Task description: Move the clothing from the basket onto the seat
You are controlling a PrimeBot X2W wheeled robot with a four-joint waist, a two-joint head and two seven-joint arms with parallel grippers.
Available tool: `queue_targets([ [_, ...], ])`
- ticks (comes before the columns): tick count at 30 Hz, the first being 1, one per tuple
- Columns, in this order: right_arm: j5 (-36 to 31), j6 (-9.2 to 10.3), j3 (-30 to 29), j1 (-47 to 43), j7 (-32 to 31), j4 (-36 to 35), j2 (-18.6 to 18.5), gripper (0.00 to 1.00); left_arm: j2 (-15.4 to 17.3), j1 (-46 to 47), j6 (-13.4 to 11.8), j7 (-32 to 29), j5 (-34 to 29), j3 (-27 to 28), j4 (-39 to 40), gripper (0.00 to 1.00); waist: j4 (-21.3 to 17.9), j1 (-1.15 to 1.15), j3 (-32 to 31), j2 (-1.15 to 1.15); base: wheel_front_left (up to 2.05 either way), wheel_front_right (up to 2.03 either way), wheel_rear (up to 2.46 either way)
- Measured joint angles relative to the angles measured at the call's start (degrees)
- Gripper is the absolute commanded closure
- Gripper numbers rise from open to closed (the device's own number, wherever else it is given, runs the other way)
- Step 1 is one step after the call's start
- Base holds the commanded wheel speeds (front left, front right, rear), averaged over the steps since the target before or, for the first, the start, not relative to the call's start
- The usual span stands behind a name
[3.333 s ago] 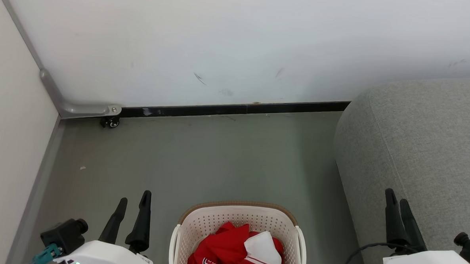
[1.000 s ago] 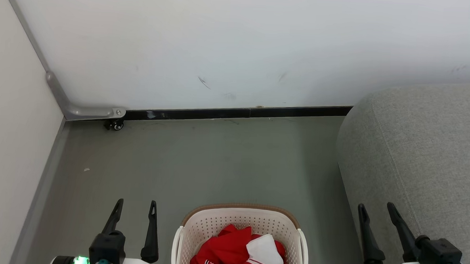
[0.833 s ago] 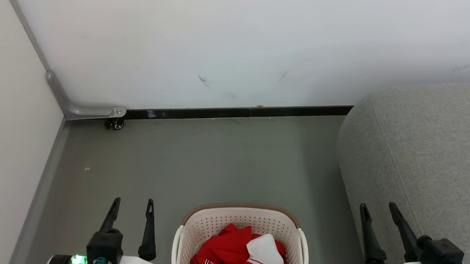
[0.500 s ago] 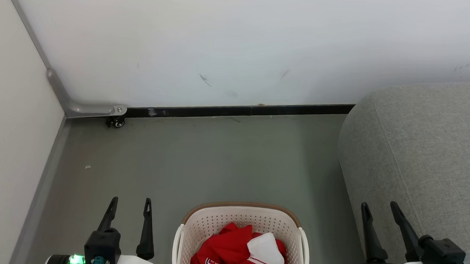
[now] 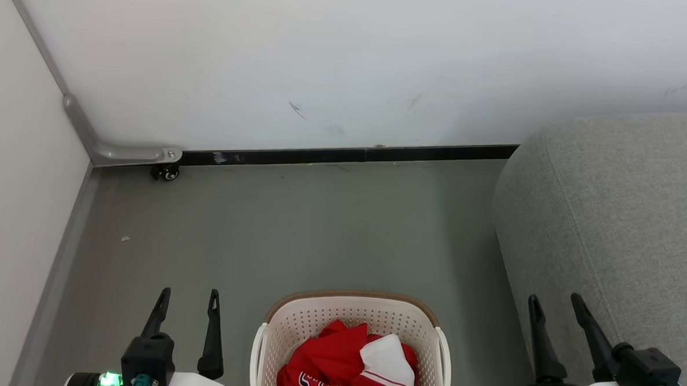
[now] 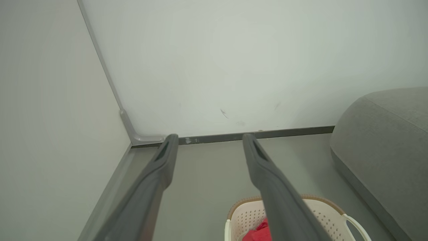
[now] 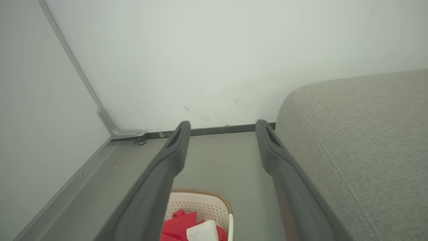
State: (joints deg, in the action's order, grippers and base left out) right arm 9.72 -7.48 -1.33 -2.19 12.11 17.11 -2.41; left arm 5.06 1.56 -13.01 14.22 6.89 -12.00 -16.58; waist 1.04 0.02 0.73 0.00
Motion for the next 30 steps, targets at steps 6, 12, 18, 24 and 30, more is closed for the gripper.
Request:
queue_targets([
  [6, 0.0, 0.0, 0.0, 0.0, 0.1, 0.0, 0.0, 0.0, 0.0, 0.1, 0.2, 0.0, -0.1, 0.1, -0.1, 0.0, -0.2, 0.0, 0.8, 0.0, 0.0, 0.0, 0.0],
  [12, 0.0, 0.0, 0.3, 0.0, 0.5, -0.1, 0.0, 0.0, 0.0, 0.9, 1.4, 0.0, -0.6, -0.4, -0.2, 0.0, -0.3, 0.0, 2.0, 0.0, 0.0, 0.0, 0.0],
  [18, 0.0, 0.0, 0.1, 0.0, 0.6, -0.5, 0.0, 0.0, 0.2, 5.1, 2.6, 0.0, -1.1, -0.7, -0.8, 0.0, -0.5, 0.0, 4.4, 0.0, 0.0, 0.0, 0.0],
  [24, 0.0, 0.0, -1.2, 0.1, 0.6, -2.0, 0.0, 0.0, 0.0, 8.9, 4.0, 0.0, -1.9, -2.8, -3.4, 0.0, -0.9, -0.01, 7.2, 0.0, 0.0, 0.0, 0.0],
  [30, -0.1, 0.0, -1.6, 0.6, 1.0, -3.7, 0.0, 0.0, -0.1, 11.5, 6.0, 0.2, -3.5, -5.3, -6.7, 0.0, -1.4, 0.0, 10.1, 0.0, 0.0, 0.0, 0.0],
])
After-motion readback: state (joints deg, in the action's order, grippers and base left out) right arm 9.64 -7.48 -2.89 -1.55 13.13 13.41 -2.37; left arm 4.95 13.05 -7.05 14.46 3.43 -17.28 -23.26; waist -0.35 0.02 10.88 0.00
